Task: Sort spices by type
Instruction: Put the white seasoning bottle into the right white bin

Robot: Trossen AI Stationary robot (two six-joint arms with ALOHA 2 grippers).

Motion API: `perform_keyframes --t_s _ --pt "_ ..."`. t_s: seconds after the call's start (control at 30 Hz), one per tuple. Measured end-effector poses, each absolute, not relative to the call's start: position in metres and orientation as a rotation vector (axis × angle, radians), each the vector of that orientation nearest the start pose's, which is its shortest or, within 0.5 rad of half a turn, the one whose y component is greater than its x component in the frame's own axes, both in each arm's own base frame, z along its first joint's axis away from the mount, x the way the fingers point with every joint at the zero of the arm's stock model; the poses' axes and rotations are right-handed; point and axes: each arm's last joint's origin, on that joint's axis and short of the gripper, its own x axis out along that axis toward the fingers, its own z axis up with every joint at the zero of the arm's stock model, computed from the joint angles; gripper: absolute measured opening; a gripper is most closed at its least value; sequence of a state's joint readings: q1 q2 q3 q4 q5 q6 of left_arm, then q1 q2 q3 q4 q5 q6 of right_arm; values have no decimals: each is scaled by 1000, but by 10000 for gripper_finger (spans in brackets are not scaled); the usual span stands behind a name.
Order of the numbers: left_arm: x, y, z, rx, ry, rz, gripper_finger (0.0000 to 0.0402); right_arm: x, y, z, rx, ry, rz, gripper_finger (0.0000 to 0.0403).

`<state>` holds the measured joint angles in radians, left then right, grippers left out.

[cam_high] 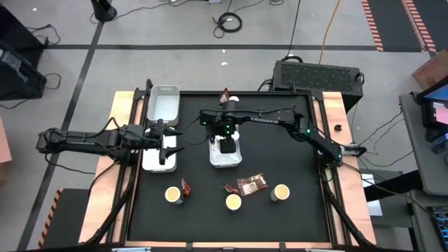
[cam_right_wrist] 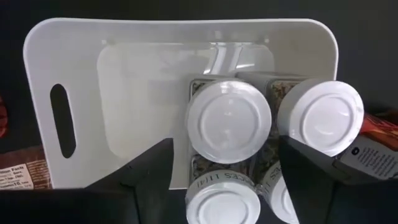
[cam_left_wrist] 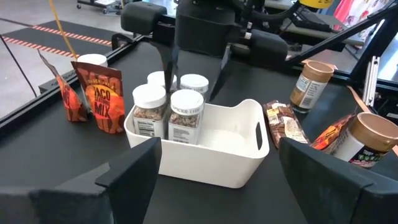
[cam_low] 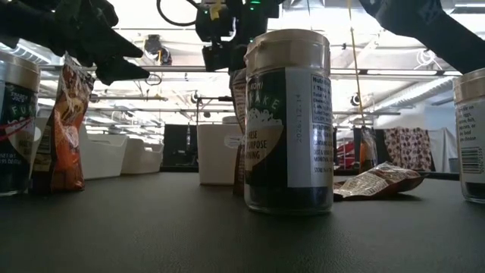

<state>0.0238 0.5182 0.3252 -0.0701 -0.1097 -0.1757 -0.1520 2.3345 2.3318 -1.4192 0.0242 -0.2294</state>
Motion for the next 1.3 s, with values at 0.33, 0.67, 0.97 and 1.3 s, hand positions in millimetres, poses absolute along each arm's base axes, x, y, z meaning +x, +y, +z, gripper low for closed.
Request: perform_keyframes --t_s 0.33,0.67,0.97,1.3 --pt "136 6 221 -163 249 155 327 442 -70 293 -139 1372 34 256" --pt "136 6 221 -164 250 155 327 389 -99 376 -94 1170 -99 256" --pt "135 6 219 -164 276 158 327 321 -167 416 72 1108 -346 256" --pt "135 6 219 -163 276 161 327 266 -245 385 224 1177 -537 256"
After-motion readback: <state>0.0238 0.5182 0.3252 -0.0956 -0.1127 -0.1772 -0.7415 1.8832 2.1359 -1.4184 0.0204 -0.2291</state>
